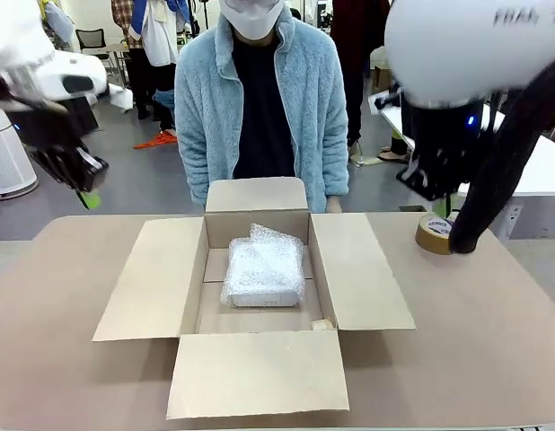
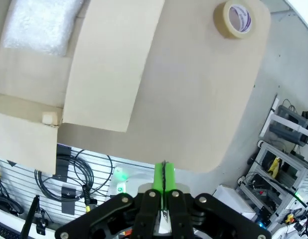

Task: Wrap the clocks to prevent damage.
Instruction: Once the human has placed the objects inside and stepped back, release both hands from the side flaps of the Package Box.

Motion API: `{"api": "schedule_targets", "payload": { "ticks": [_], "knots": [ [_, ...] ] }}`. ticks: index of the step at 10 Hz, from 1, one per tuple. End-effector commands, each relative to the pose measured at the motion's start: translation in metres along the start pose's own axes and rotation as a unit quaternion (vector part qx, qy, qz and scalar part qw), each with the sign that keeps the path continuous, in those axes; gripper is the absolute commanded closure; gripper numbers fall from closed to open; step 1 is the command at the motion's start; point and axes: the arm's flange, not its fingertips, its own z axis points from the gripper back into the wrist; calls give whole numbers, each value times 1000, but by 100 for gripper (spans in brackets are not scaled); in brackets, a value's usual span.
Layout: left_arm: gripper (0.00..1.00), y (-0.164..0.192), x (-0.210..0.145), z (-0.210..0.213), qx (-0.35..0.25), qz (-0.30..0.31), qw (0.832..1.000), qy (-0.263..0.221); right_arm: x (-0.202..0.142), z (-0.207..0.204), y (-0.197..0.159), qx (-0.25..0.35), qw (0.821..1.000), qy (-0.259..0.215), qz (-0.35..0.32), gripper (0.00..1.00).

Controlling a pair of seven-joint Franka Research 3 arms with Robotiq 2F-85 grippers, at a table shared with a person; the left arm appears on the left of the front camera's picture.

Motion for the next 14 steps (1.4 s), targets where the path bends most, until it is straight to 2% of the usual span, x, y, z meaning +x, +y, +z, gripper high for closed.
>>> {"api": "schedule_targets", "payload": {
  "ticks": [1, 6, 7, 8, 9, 10, 11, 12, 13, 14],
  "knots": [
    [100, -4, 2, -18, 11, -2, 1000, -4, 2, -21, 1, 1, 1000, 6, -7, 99],
    [100, -5, 2, -16, 2, -5, 1000, 4, 1, -16, 1, 0, 1000, 12, 0, 99],
    [100, 14, 1, -15, -6, -134, 991, 5, -13, -33, -27, 36, 988, -57, 142, 99],
    [100, 26, 0, -19, -9, -213, 977, 12, -24, -53, -50, 23, 974, -81, 210, 99],
    [100, 34, 1, -23, -18, -286, 958, 25, -32, -70, -63, 32, 964, -94, 245, 99],
    [100, 44, -2, -27, -25, -380, 924, 18, -41, -83, -68, 45, 941, -139, 306, 99],
    [100, 51, -6, -35, -36, -434, 900, 18, -48, -96, -72, 62, 925, -156, 342, 99],
    [100, 60, -13, -41, -43, -484, 874, 20, -53, -104, -75, 74, 915, -152, 366, 99],
    [100, 55, -14, -42, -42, -460, 887, 0, -43, -103, -73, 54, 972, -47, 223, 99],
    [100, 47, -6, -37, -39, -419, 907, 21, -44, -96, -73, 48, 928, -145, 339, 99]
  ]
}}
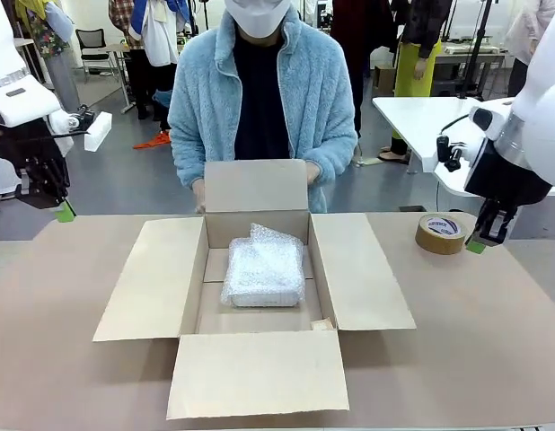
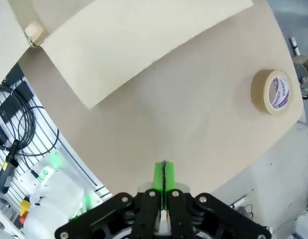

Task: Wrap the clocks to prevent damage.
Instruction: Once the human has placed the objects inside and stepped back, release both hands from the side flaps of the Package Box.

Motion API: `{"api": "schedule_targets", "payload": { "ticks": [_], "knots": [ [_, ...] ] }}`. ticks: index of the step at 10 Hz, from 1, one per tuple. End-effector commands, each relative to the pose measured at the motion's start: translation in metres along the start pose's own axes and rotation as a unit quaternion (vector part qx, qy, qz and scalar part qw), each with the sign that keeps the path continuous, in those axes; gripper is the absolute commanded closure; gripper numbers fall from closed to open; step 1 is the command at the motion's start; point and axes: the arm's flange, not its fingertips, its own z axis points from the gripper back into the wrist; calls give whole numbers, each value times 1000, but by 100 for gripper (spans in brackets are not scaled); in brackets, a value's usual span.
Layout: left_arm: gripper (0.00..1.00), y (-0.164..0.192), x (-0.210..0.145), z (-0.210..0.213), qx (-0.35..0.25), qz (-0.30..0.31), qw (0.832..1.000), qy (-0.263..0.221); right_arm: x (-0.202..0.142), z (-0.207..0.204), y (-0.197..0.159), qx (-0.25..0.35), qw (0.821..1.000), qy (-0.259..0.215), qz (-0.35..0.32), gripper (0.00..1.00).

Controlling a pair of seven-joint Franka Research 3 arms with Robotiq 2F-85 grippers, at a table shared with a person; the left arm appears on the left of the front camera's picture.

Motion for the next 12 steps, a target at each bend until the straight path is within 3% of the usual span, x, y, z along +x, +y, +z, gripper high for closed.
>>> {"api": "schedule_targets", "payload": {
  "ticks": [1, 2, 3, 5, 7, 9, 12],
  "knots": [
    [100, 0, 1, 0, 0, 2, 1000, -1, 0, 1, 0, 0, 1000, -3, 2, 99],
    [100, 10, -20, -4, -28, 35, 995, -86, -3, 6, -2, 13, 996, -83, 7, 99],
    [100, 13, -43, -9, -39, 32, 989, -141, -20, -1, -10, 30, 991, -130, 0, 99],
    [100, 1, -70, -20, -39, -32, 977, -206, -65, -14, -19, 54, 971, -229, 48, 99],
    [100, -3, -84, -18, -33, -59, 973, -220, -81, -19, -18, 66, 967, -226, 96, 99],
    [100, -5, -82, -18, -33, -63, 975, -213, -84, -25, -15, 76, 968, -192, 140, 99],
    [100, -10, -76, -20, -38, -78, 975, -204, -93, -39, -15, 108, 939, -231, 231, 99]
  ]
}}
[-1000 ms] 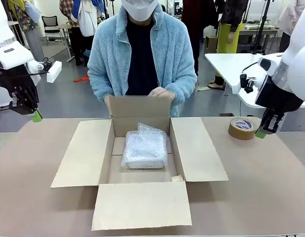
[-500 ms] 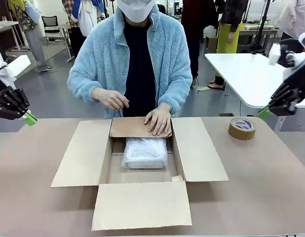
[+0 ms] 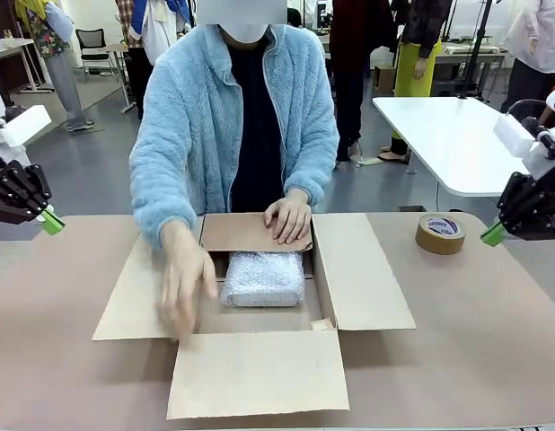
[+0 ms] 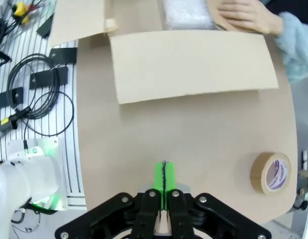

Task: Wrap the clocks to prevent damage.
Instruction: Once the human has placed the objects inside and stepped back, release both hands from the side flaps of the Package Box.

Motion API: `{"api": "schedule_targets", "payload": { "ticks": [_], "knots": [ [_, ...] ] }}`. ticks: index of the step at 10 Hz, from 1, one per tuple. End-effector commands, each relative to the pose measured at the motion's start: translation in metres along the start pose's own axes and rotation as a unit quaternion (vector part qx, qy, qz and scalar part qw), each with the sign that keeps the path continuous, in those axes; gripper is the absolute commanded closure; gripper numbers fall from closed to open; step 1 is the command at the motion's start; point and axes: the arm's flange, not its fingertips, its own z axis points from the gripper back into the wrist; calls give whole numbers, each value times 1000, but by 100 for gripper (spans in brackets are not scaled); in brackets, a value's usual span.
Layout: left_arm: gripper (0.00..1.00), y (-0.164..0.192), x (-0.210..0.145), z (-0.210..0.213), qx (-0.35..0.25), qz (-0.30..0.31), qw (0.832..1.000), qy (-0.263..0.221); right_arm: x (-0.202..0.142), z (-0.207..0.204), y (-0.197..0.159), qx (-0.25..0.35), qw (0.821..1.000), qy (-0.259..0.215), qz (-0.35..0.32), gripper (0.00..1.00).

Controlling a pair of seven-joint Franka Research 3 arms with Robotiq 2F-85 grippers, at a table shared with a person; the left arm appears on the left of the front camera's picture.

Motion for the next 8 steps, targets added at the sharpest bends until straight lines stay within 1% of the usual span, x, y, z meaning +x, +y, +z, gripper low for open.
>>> {"api": "schedule_targets", "payload": {
  "ticks": [1, 4, 5, 6, 8],
  "knots": [
    [100, -7, 0, 0, -1, -17, 1000, 9, -24, -35, 36, 22, 999, -40, 20, 99],
    [100, -10, 3, -1, 4, -9, 1000, 20, -26, -35, 35, 18, 998, -54, 12, 99],
    [100, -11, 4, -3, 7, -5, 1000, 26, -25, -36, 34, 15, 999, -50, -3, 99],
    [100, -4, 7, 0, 2, -7, 1000, 11, -18, -3, 0, 18, 999, -43, 11, 99],
    [100, -4, 7, 0, 2, -7, 1000, 11, -18, -3, 0, 18, 999, -43, 11, 99]
  ]
}}
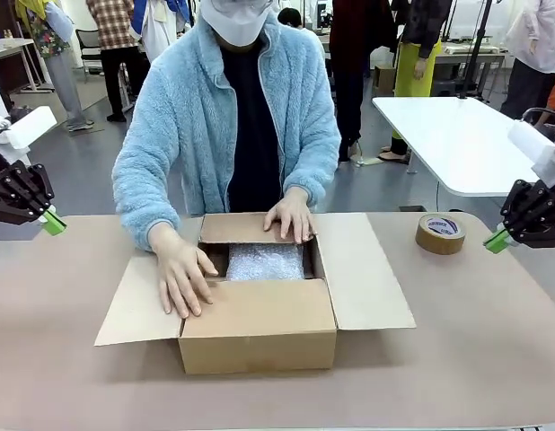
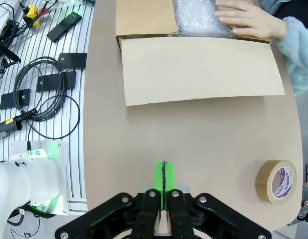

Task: Wrap the clocks to prevent damage.
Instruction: Once the human has placed the objects inside and stepped back, release both hands from the side flaps of the Package Box.

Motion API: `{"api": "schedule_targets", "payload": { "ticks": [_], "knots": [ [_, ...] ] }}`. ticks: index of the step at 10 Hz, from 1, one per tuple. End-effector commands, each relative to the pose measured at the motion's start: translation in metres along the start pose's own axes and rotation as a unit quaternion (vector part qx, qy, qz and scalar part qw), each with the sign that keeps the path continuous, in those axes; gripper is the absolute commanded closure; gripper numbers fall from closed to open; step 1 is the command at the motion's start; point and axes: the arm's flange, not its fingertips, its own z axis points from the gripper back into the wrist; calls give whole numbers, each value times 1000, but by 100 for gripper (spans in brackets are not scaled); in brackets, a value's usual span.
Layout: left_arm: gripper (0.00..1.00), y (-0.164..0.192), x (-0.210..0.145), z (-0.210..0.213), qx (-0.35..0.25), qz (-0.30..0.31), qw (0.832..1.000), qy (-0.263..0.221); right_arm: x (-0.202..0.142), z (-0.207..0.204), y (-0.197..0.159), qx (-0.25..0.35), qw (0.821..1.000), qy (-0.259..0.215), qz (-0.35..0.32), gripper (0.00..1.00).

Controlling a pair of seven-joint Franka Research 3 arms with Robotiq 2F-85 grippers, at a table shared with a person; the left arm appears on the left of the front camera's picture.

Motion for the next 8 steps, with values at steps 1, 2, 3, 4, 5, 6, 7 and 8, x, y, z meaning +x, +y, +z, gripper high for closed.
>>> {"api": "schedule_targets", "payload": {
  "ticks": [1, 2, 3, 4, 5, 6, 7, 8],
  "knots": [
    [100, 0, 0, 0, -1, 0, 1000, -2, 0, -1, 0, 4, 1000, -9, 11, 99],
    [100, 0, 0, 0, -1, 0, 1000, -2, 0, -1, 0, 4, 1000, -9, 11, 99],
    [100, 0, 0, 0, -1, 0, 1000, -2, 0, -1, 0, 4, 1000, -9, 11, 99],
    [100, 0, 0, 0, -1, 0, 1000, -2, 0, -1, 0, 4, 1000, -9, 11, 99],
    [100, 0, 0, 0, -1, 0, 1000, -2, 0, -1, 0, 4, 1000, -9, 11, 99],
    [100, 0, 0, 0, -1, 0, 1000, -2, 0, -1, 0, 4, 1000, -9, 11, 99],
    [100, 0, 0, 0, -1, 0, 1000, -2, 0, -1, 0, 4, 1000, -9, 11, 99],
    [100, 0, 0, 0, -1, 0, 1000, -2, 0, -1, 0, 4, 1000, -9, 11, 99]
  ]
}}
